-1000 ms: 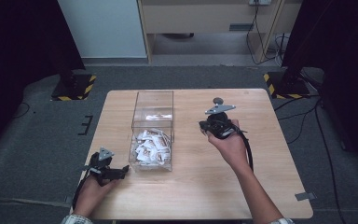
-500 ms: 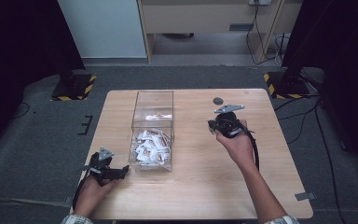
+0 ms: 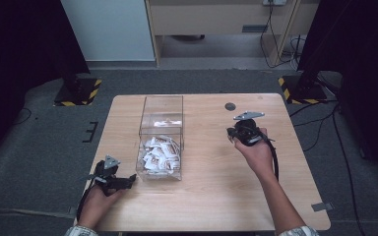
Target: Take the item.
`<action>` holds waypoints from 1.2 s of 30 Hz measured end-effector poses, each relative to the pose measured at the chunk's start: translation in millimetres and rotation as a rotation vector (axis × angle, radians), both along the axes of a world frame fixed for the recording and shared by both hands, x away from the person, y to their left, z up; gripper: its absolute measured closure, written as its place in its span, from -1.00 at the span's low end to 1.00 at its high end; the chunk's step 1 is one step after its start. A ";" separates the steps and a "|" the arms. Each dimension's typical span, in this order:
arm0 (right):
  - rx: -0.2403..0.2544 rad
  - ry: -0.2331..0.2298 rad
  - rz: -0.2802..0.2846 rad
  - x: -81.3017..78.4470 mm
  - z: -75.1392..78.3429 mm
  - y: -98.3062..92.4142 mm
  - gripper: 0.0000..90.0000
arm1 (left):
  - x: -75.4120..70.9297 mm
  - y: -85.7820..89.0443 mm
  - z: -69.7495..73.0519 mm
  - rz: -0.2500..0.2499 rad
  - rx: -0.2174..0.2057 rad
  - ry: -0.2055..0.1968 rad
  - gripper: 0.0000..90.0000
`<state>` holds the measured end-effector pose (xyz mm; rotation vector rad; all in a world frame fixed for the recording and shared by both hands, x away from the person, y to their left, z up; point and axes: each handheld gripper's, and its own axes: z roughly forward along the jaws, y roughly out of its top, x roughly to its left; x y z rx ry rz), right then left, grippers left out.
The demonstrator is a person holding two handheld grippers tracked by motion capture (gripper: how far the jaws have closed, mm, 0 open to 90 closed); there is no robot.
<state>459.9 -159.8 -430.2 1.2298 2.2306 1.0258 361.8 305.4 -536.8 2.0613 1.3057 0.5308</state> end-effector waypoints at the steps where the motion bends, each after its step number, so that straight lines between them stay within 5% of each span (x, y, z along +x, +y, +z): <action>1: -0.002 0.003 -0.004 0.6 -2.1 -1.2 0.99 | 0.0 0.0 0.0 0.000 0.000 0.000 -1.00; 18: -0.040 0.060 -0.033 13.2 -36.9 -0.6 0.91 | -0.3 -0.2 0.0 0.003 0.000 0.000 -1.00; 36: 0.011 0.026 -0.030 -18.3 -33.1 3.4 -0.37 | -0.5 -0.3 -0.1 0.004 -0.001 -0.001 -1.00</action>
